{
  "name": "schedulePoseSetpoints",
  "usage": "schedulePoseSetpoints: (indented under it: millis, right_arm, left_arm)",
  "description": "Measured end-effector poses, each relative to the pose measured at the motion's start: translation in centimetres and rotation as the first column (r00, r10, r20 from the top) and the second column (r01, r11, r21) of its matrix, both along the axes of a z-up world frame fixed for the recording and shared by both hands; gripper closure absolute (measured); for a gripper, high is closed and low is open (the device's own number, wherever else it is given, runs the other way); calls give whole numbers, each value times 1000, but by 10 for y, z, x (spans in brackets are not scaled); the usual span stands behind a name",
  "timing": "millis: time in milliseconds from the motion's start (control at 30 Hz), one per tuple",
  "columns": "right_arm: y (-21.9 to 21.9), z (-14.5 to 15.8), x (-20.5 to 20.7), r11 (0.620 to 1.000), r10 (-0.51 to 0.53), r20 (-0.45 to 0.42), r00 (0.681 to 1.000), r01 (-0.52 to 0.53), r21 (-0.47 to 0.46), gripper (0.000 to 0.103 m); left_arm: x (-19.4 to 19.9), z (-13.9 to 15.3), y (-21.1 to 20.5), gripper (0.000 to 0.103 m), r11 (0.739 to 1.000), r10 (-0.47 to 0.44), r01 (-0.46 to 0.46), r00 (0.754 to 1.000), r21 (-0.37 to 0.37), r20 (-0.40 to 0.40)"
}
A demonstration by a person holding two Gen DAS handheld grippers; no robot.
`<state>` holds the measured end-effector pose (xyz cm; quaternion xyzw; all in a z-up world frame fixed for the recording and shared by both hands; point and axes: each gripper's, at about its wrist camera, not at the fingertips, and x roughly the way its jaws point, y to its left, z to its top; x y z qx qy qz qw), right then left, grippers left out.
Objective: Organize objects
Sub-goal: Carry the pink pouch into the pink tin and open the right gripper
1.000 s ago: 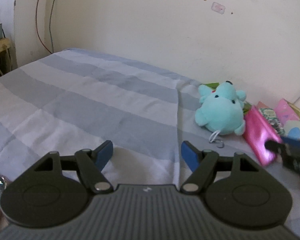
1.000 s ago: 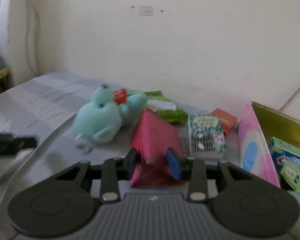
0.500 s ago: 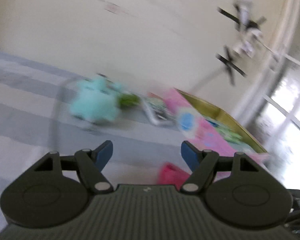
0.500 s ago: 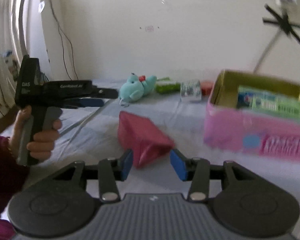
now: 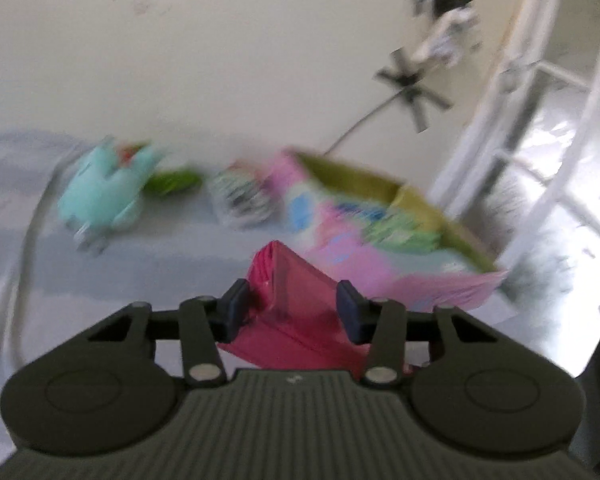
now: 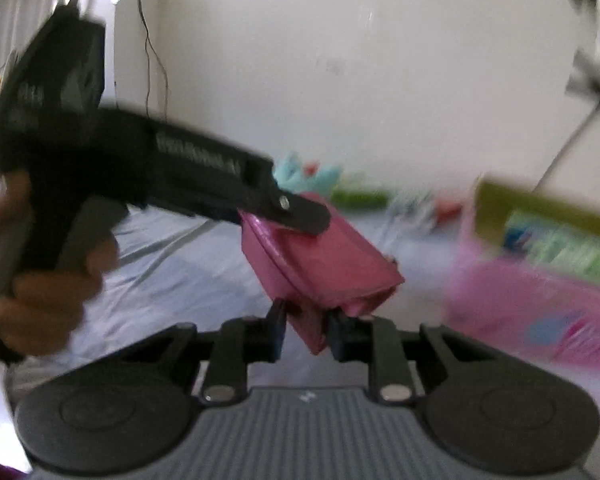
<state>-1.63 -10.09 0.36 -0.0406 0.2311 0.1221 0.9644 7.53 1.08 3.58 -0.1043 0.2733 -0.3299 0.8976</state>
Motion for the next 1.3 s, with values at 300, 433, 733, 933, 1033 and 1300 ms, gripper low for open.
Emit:
schedulePoseSetpoints:
  millis: [300,433,733,933,1033,1300]
  right_arm:
    - [-87,30,-10,976,-215,137,967,219,-17,81]
    - [-131,24,4,912,-381,198,903,402,-83,60]
    - [-206,-7,-22,790,-608,129,783,581,196,51]
    - [-209,4,-37,787,-591,124,797,536,305,51]
    - [-204,8,-38,788,-561,87,824,498,362,51]
    - [-178,12,-44,789,-516,16,857,467,398,51]
  left_arm:
    - [19,41,-112,54,995,-103,104,992,-2,71]
    - [38,29,-157,43,996,5,-12,997,91,74]
    - [27,7,-184,36,955,68,-95,992,281,104]
    - [3,13,-178,36,929,84,-140,981,343,172]
    - [-10,14,-171,36,922,81,-146,978,359,190]
    - [-32,14,-143,36,921,87,-158,974,356,208]
